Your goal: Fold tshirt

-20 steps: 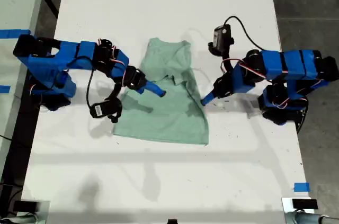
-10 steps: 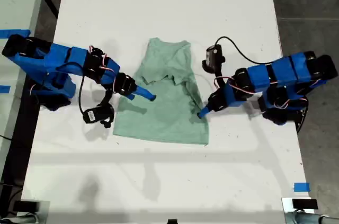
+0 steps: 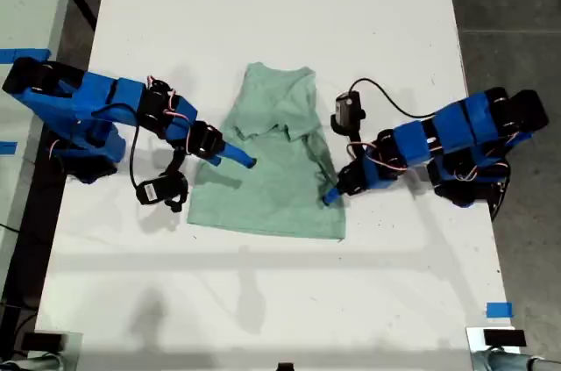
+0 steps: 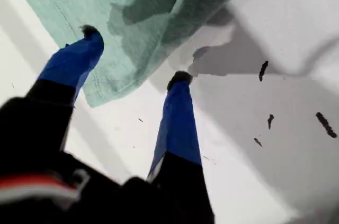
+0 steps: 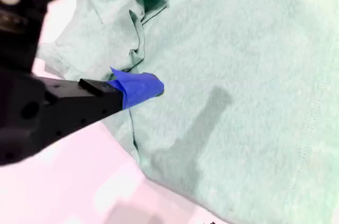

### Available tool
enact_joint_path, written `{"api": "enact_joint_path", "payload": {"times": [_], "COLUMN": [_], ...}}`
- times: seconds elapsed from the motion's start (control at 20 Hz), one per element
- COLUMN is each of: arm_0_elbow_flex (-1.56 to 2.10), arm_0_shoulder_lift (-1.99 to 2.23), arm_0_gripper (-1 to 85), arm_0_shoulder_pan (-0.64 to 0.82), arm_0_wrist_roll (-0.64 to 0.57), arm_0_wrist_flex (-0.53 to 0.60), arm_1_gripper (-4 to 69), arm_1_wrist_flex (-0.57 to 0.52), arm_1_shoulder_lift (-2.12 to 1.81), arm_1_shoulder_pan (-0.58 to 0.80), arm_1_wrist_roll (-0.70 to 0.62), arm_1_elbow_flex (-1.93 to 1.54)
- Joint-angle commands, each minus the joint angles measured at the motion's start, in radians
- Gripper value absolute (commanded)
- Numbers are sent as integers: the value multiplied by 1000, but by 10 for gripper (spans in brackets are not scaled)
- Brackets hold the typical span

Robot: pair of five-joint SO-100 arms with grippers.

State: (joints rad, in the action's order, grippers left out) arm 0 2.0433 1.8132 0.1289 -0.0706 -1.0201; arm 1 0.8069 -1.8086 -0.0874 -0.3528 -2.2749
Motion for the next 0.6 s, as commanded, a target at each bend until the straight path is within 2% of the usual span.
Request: {"api": "enact_joint_path", "payload": {"times": [0.0, 0.25, 0.4, 0.55], "arm_0_elbow_flex": [-8, -3, -2, 0], "arm_0_shoulder_lift": [66, 66, 66, 66], "arm_0_gripper": [405, 404, 402, 402], "arm_0_shoulder_pan": [8, -6, -9, -11], "arm_0_wrist_roll": [0, 8, 9, 9], "arm_0_wrist_flex": [9, 12, 14, 17], "arm_1_gripper": [263, 91, 77, 14], "arm_1_wrist_flex": [-54, -100, -109, -123], "arm_1_shoulder_lift": [25, 23, 25, 28], "arm_1_shoulder_pan": [-26, -21, -20, -25], "arm_1_wrist_roll": [28, 35, 34, 31], "arm_1_elbow_flex": [0, -31, -31, -31]}}
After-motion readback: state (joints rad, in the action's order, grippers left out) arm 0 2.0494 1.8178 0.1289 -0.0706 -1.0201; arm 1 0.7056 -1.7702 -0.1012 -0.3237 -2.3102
